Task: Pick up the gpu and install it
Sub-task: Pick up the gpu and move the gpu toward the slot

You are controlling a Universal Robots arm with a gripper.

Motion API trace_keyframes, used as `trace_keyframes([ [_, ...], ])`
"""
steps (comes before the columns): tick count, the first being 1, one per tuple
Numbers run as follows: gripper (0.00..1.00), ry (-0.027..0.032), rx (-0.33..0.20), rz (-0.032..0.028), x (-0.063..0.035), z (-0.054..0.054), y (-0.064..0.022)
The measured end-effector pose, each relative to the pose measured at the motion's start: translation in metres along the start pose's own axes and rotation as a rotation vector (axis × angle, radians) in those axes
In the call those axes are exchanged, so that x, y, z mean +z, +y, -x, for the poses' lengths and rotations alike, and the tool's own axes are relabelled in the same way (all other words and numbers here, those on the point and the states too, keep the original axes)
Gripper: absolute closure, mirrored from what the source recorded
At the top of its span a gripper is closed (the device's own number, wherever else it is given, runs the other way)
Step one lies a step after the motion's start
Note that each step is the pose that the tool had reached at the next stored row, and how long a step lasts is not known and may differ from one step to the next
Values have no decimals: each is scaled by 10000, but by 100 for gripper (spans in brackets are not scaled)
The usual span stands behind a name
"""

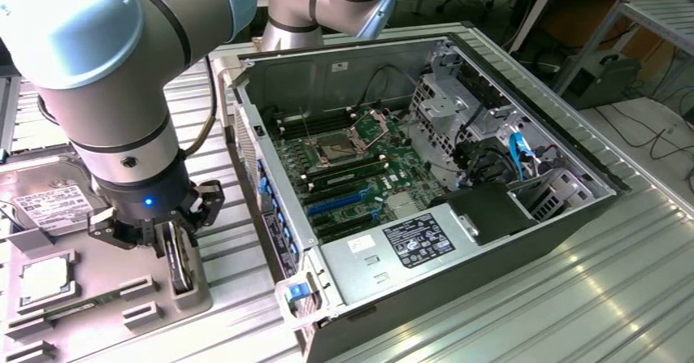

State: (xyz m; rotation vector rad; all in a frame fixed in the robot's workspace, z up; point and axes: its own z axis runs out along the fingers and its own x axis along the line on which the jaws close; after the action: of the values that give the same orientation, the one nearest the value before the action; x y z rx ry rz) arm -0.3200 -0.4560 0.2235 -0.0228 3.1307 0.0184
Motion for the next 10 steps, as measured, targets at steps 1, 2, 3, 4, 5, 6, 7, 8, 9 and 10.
trace_keyframes([
  [1, 56, 0, 0, 0, 0, 0, 0],
  [2, 56, 0, -1, 0, 0, 0, 0],
  [3, 64, 0, 0, 0, 0, 0, 0],
  [4, 64, 0, 0, 0, 1, 0, 0],
  [5, 64, 0, 0, 0, 1, 0, 0],
  [6, 65, 1, 0, 0, 1, 0, 0],
  [7, 71, 1, 0, 0, 0, 0, 0],
  [8, 71, 1, 0, 0, 0, 0, 0],
  [9, 72, 1, 0, 0, 1, 0, 0],
  [10, 72, 0, 0, 0, 1, 0, 0],
])
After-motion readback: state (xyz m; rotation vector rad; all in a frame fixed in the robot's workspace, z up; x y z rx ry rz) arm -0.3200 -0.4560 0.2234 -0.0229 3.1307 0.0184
